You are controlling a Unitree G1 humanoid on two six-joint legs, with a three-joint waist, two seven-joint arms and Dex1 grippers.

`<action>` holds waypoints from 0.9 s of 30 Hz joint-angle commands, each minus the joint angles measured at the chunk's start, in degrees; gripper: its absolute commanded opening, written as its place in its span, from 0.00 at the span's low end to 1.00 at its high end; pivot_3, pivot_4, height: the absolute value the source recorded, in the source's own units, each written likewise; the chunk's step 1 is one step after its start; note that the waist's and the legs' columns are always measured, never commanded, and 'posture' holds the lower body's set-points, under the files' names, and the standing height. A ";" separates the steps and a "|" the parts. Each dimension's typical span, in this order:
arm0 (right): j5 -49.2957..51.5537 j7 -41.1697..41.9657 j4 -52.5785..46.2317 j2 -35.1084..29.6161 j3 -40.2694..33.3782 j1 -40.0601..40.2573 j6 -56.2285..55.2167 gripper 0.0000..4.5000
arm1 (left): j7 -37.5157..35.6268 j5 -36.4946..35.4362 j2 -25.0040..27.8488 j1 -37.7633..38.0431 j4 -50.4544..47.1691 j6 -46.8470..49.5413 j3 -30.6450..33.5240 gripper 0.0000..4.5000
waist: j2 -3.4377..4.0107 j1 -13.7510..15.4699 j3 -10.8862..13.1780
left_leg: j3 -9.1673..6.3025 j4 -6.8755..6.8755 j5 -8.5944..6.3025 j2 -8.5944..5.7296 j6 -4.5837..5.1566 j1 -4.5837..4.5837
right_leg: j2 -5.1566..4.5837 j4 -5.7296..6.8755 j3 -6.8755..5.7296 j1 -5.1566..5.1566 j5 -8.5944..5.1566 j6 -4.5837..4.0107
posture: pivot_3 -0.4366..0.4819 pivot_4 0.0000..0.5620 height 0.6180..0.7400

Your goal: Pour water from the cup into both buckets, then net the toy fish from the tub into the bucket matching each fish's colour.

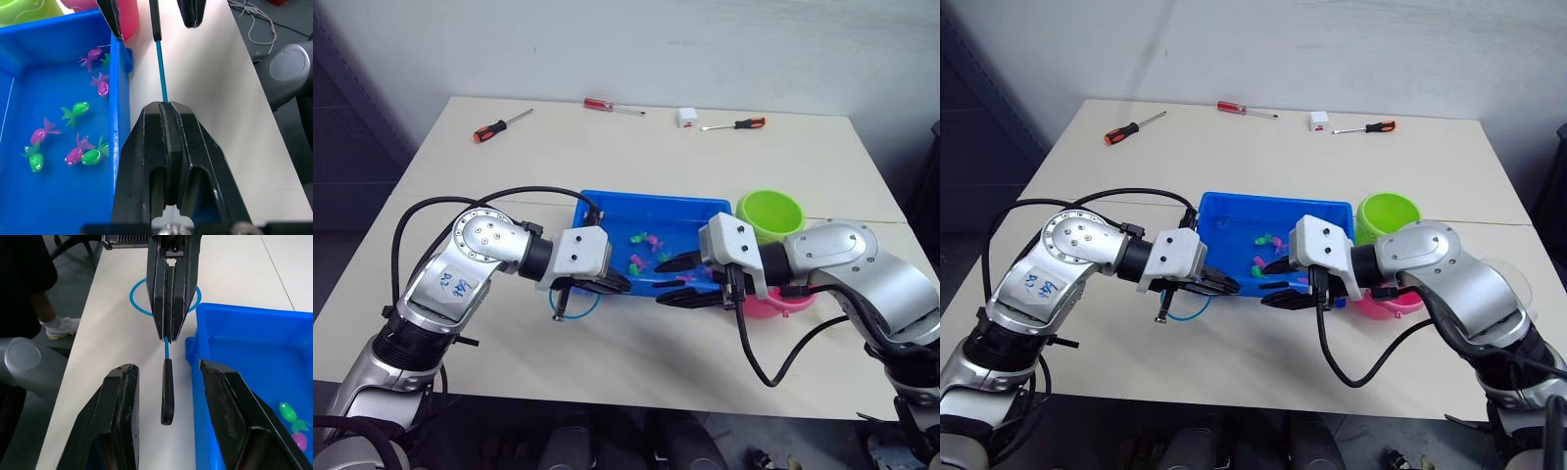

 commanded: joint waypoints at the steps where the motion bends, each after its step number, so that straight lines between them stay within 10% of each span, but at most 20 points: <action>1: -1.38 0.57 -0.76 0.13 0.01 -0.62 -1.28 0.32 | -0.19 -0.07 -0.34 -1.24 -0.62 -0.35 0.30 0.00 | 0.00 0.01 0.00 | 0.00 0.00 0.00 0.00 0.00 0.00 | 0.00 0.00 0.00 0.00 0.00 0.00 | 0.48 0.27 1.00; 4: -1.96 1.02 -0.67 0.54 -0.08 -0.42 -2.32 0.00 | 0.07 0.36 -0.50 -1.54 -0.44 -0.39 0.21 0.00 | 0.00 0.00 0.00 | 0.00 0.01 0.00 0.00 0.00 0.00 | 0.00 0.01 0.00 0.00 0.00 0.00 | 0.48 0.27 1.00; 19: -0.85 1.79 -2.25 0.49 -2.42 0.35 -1.87 0.00 | 0.37 -2.44 -1.35 -1.59 1.06 4.28 2.34 0.00 | 0.00 0.00 0.00 | 0.00 0.01 0.00 0.00 -0.01 0.01 | 0.00 0.06 0.00 0.00 0.00 0.00 | 0.48 0.27 1.00; 27: -7.39 4.21 9.05 -10.10 -11.61 -4.53 -9.41 0.00 | 3.66 -20.32 -1.26 4.25 2.08 17.64 22.04 0.69 | 0.02 -0.21 0.01 | -0.01 0.06 0.00 0.00 -0.01 0.00 | -0.01 0.07 -0.03 -0.01 0.00 0.00 | 0.48 0.27 1.00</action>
